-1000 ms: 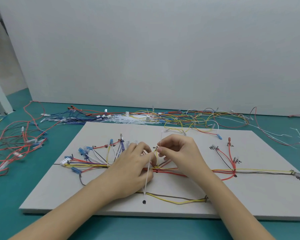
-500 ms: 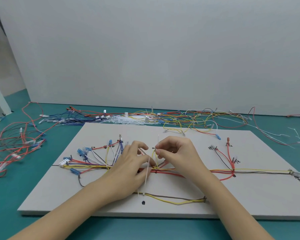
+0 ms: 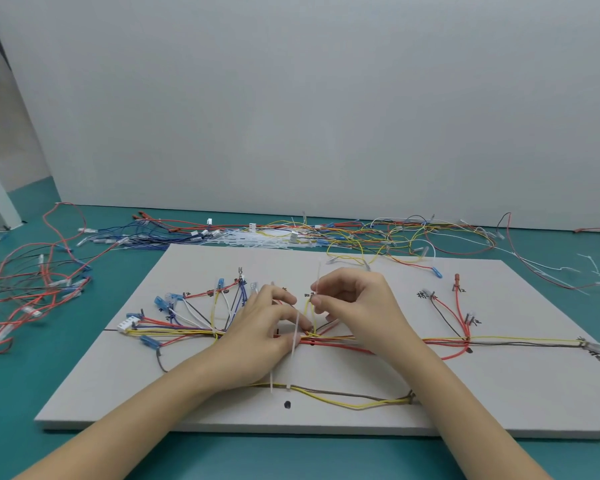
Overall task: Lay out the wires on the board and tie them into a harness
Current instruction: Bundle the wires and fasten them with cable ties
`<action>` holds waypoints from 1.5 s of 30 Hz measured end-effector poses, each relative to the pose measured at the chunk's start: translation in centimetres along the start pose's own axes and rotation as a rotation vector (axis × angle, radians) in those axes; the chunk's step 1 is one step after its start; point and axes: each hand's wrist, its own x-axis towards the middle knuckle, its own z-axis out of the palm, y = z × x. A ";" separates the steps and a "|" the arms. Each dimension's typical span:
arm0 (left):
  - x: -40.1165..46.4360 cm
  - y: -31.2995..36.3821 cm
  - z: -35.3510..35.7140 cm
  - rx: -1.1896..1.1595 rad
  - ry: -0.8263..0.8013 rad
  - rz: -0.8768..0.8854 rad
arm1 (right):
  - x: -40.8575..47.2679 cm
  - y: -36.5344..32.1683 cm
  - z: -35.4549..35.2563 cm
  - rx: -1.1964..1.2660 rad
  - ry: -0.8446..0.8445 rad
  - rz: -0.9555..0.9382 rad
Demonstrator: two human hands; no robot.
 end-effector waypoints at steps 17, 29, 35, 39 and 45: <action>0.5 0.6 -0.1 -0.068 0.006 -0.106 | 0.3 -0.3 1.2 -0.249 -0.131 -0.045; 0.5 0.8 -0.2 -0.056 -0.001 -0.113 | 0.4 -0.4 0.7 -0.326 -0.166 0.016; 0.5 1.0 -0.2 0.008 0.011 -0.098 | 0.5 -0.6 0.1 -0.250 -0.220 0.117; 0.5 0.9 -0.2 -0.003 0.007 -0.093 | 0.4 -0.5 0.2 -0.225 -0.194 0.144; 0.6 0.7 -0.2 0.051 0.008 -0.078 | 0.7 -0.5 0.3 -0.194 -0.157 0.273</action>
